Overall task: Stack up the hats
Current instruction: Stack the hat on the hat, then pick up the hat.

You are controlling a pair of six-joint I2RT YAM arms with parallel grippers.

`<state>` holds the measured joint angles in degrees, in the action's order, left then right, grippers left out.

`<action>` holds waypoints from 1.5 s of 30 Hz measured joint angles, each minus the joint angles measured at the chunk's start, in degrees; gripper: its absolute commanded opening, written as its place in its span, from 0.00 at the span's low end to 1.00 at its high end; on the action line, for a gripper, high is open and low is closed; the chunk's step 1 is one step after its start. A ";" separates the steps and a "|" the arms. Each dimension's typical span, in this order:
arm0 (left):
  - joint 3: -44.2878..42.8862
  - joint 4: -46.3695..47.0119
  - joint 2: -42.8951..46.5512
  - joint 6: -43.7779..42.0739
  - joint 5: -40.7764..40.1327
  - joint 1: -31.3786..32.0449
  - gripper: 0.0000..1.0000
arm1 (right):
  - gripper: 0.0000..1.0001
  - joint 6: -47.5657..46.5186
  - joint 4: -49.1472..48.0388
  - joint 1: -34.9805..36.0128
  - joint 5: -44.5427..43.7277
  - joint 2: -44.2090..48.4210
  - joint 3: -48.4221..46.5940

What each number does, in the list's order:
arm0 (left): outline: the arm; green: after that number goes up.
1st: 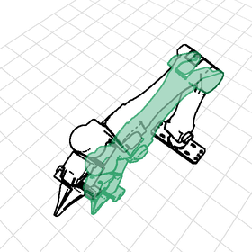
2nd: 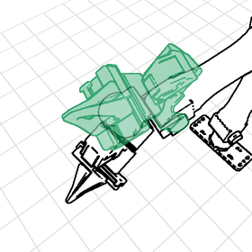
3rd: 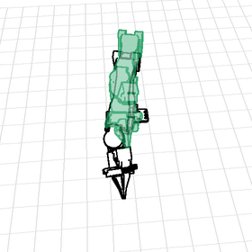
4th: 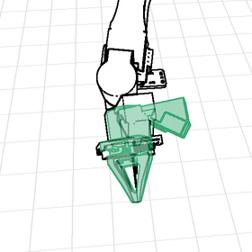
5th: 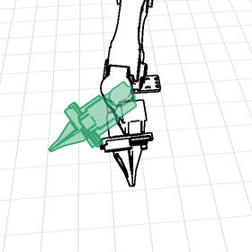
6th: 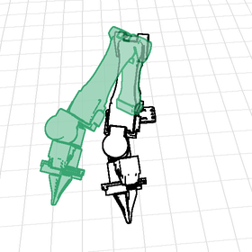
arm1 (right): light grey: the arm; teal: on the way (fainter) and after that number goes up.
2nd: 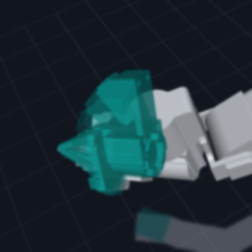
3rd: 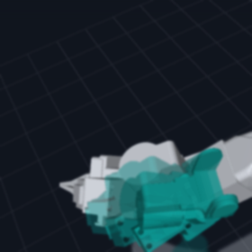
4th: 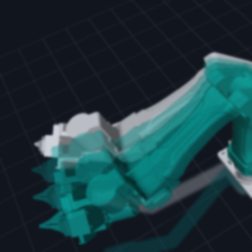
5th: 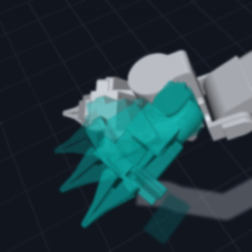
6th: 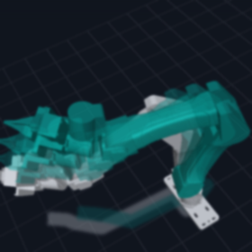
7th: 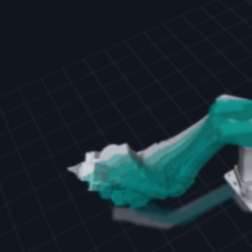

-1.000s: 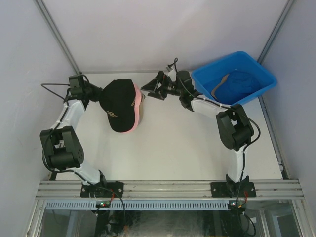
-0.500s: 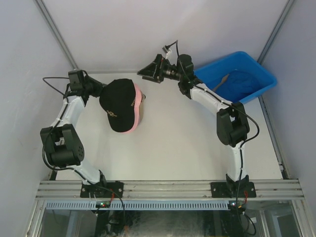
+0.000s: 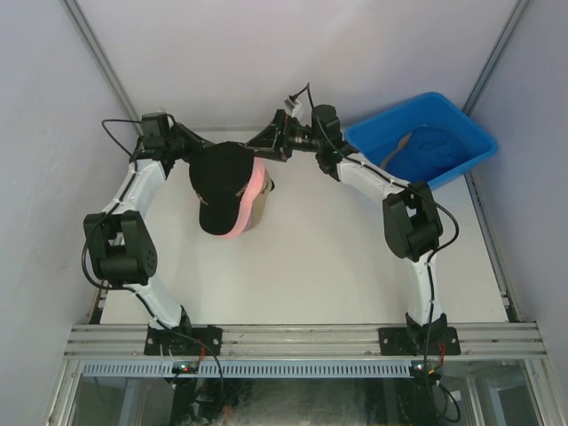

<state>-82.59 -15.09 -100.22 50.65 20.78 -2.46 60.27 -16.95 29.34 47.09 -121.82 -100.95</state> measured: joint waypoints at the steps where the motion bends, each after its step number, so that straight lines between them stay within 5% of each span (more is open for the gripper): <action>1: -0.17 -0.11 0.00 -0.24 0.13 0.11 0.15 | 0.82 -0.04 0.00 0.00 0.00 0.00 0.28; 18: -0.48 -2.38 0.70 -2.16 -1.16 0.48 0.18 | 0.80 5.07 -8.94 -0.98 1.70 0.09 6.73; 31: 0.48 -5.60 11.78 -3.39 -9.29 -0.20 0.29 | 0.80 6.47 -9.99 -0.04 3.28 -1.14 3.58; 45: 13.33 -4.68 20.70 -4.42 -10.34 -1.22 0.30 | 0.79 6.84 -8.70 1.01 4.72 -5.42 -2.93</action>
<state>-69.25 -19.77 -79.53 46.24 10.44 -3.68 67.11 -25.65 30.35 51.81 -127.24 -103.88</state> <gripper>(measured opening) 0.303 0.795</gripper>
